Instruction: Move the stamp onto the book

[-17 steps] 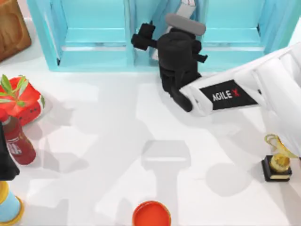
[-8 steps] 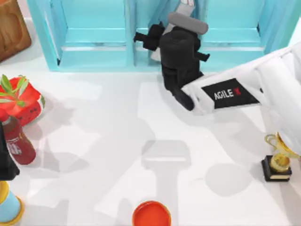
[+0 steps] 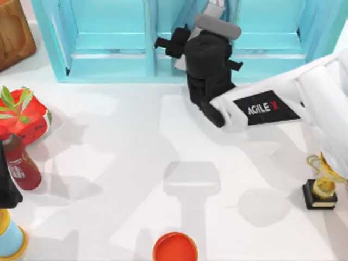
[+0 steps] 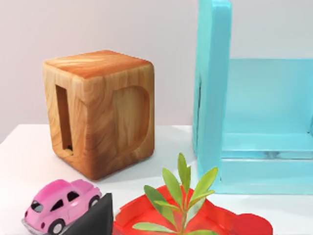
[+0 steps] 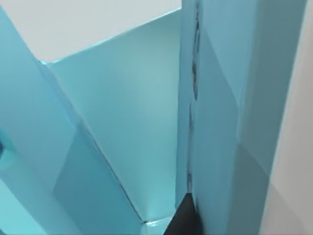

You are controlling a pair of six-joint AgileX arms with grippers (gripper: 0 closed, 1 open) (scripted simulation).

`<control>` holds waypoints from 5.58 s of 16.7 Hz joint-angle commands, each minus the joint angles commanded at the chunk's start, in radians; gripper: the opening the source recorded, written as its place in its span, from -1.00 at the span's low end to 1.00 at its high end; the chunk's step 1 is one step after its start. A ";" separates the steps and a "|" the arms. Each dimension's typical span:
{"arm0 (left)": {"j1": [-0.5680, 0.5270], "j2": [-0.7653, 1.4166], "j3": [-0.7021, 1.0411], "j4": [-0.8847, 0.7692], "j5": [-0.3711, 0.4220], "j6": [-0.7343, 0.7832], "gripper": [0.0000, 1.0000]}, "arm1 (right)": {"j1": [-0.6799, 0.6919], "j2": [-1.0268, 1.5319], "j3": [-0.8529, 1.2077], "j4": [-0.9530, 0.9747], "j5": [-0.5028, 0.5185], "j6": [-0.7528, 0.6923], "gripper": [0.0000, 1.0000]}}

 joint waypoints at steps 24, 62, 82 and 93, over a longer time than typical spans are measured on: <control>0.000 0.000 0.000 0.000 0.000 0.000 1.00 | 0.320 -0.867 -0.475 -0.451 0.300 0.076 -1.00; 0.000 0.000 0.000 0.000 0.000 0.000 1.00 | 0.269 -0.864 -1.107 0.075 0.020 -1.803 -1.00; 0.000 0.000 0.000 0.000 0.000 0.000 1.00 | 0.265 -0.716 -1.138 0.243 0.021 -1.798 -0.25; 0.000 0.000 0.000 0.000 0.000 0.000 1.00 | 0.265 -0.716 -1.138 0.243 0.021 -1.798 1.00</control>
